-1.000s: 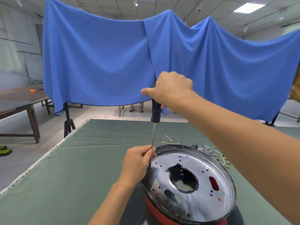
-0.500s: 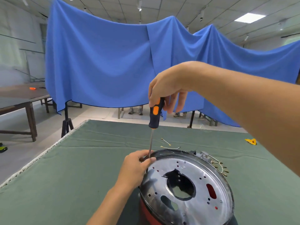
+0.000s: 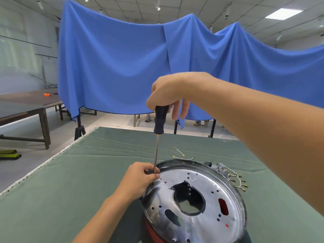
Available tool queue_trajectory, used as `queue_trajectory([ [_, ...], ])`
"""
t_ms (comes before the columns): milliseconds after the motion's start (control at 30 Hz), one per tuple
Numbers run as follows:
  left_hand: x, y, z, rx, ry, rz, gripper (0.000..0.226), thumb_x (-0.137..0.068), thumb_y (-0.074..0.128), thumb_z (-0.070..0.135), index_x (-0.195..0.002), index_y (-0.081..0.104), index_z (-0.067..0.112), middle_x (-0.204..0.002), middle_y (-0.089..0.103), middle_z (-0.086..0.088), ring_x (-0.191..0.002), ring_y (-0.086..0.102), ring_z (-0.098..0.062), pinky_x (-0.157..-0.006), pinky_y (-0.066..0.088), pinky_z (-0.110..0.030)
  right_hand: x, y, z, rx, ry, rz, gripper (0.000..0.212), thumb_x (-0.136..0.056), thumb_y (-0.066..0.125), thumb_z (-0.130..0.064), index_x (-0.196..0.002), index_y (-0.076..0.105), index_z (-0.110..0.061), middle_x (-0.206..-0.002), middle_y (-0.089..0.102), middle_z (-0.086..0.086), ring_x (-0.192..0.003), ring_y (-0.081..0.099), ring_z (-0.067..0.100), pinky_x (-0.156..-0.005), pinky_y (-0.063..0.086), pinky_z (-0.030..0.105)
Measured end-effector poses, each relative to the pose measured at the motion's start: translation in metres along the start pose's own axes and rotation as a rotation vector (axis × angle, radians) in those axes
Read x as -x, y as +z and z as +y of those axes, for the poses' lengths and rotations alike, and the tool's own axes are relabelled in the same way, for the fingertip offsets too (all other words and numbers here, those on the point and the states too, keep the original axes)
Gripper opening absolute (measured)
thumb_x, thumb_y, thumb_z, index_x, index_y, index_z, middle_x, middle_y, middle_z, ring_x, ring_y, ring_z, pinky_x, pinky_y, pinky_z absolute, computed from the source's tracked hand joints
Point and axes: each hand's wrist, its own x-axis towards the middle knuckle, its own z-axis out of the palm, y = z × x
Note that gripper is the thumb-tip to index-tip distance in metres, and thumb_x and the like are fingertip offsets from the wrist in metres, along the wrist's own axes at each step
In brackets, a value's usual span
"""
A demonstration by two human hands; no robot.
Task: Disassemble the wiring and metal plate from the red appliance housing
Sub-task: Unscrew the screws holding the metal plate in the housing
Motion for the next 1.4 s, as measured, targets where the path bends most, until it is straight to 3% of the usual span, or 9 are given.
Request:
queue_trajectory([
  [100, -0.002, 0.0, -0.001, -0.117, 0.025, -0.016, 0.023, -0.075, 0.072, 0.016, -0.064, 0.065, 0.035, -0.075, 0.071, 0.005, -0.074, 0.065, -0.014, -0.075, 0.052, -0.029, 0.0, 0.013, 0.006, 0.215, 0.062, 0.282, 0.042, -0.088, 0.052, -0.053, -0.067, 0.048, -0.016, -0.061, 0.053, -0.001, -0.042, 0.053, 0.014, -0.051, 0.034, 0.024],
  [167, -0.004, -0.001, -0.003, -0.19, 0.034, -0.059, 0.02, -0.073, 0.072, 0.021, -0.062, 0.063, 0.035, -0.077, 0.07, 0.007, -0.079, 0.065, -0.014, -0.077, 0.052, -0.031, -0.004, 0.017, 0.008, 0.265, 0.063, 0.354, 0.035, -0.093, 0.049, -0.036, -0.065, 0.042, -0.016, -0.059, 0.048, -0.001, -0.048, 0.044, 0.016, -0.049, 0.026, 0.025],
  [367, -0.004, -0.001, -0.001, -0.3, 0.027, -0.084, 0.003, -0.078, 0.069, 0.03, -0.077, 0.067, 0.031, -0.083, 0.069, 0.012, -0.086, 0.063, -0.013, -0.082, 0.051, -0.031, 0.002, 0.0, 0.0, -0.079, 0.01, -0.003, 0.022, -0.085, 0.054, -0.017, -0.102, 0.06, -0.005, -0.091, 0.072, 0.014, -0.081, 0.072, 0.028, -0.053, 0.056, 0.029],
  [567, -0.002, -0.003, 0.005, -0.376, 0.009, -0.1, 0.007, -0.076, 0.068, 0.032, -0.082, 0.068, 0.029, -0.084, 0.068, 0.012, -0.088, 0.063, -0.016, -0.077, 0.049, -0.027, 0.016, 0.02, -0.001, 0.133, 0.078, 0.351, 0.037, -0.091, 0.052, -0.038, -0.065, 0.041, -0.014, -0.067, 0.053, 0.0, -0.046, 0.045, 0.016, -0.046, 0.029, 0.024],
  [767, -0.004, -0.006, 0.005, -0.289, -0.007, -0.176, 0.011, -0.072, 0.072, 0.024, -0.073, 0.066, 0.033, -0.072, 0.065, 0.015, -0.076, 0.062, -0.01, -0.074, 0.049, -0.024, 0.029, 0.006, 0.0, -0.222, 0.042, 0.05, 0.015, -0.089, 0.047, -0.016, -0.093, 0.056, -0.005, -0.092, 0.07, 0.012, -0.078, 0.072, 0.027, -0.057, 0.056, 0.028],
  [933, 0.004, -0.003, 0.014, -0.176, -0.054, -0.174, 0.03, -0.081, 0.059, 0.012, -0.105, 0.06, 0.03, -0.094, 0.064, 0.009, -0.095, 0.06, -0.017, -0.084, 0.047, -0.029, 0.027, 0.02, 0.008, 0.162, 0.145, 0.303, 0.04, -0.095, 0.042, -0.045, -0.068, 0.045, -0.016, -0.07, 0.051, 0.0, -0.052, 0.047, 0.016, -0.05, 0.029, 0.025],
  [1067, 0.026, 0.014, 0.012, -0.34, -0.057, -0.076, 0.059, -0.081, 0.038, 0.001, -0.135, 0.033, 0.026, -0.115, 0.058, -0.007, -0.098, 0.052, -0.03, -0.075, 0.041, -0.032, 0.023, 0.018, 0.009, 0.182, 0.052, 0.346, 0.033, -0.095, 0.044, -0.028, -0.065, 0.04, -0.015, -0.057, 0.046, 0.0, -0.047, 0.042, 0.015, -0.048, 0.025, 0.024],
  [1233, 0.01, -0.002, 0.014, -0.328, -0.169, -0.085, 0.034, -0.081, 0.041, 0.0, -0.111, 0.053, 0.012, -0.11, 0.06, -0.008, -0.099, 0.055, -0.027, -0.083, 0.048, -0.034, 0.024, 0.012, 0.012, -0.04, -0.02, 0.169, 0.015, -0.088, 0.052, -0.025, -0.085, 0.054, -0.011, -0.08, 0.067, 0.012, -0.059, 0.062, 0.025, -0.046, 0.042, 0.022],
  [1400, -0.011, -0.028, 0.016, -0.203, -0.043, -0.25, 0.054, -0.072, 0.034, -0.02, -0.106, 0.068, 0.007, -0.106, 0.07, -0.006, -0.101, 0.063, -0.021, -0.088, 0.052, -0.033, 0.03, 0.018, 0.02, -0.056, 0.056, 0.203, 0.028, -0.086, 0.051, -0.038, -0.103, 0.05, -0.015, -0.078, 0.063, 0.003, -0.053, 0.063, 0.021, -0.049, 0.042, 0.024],
])
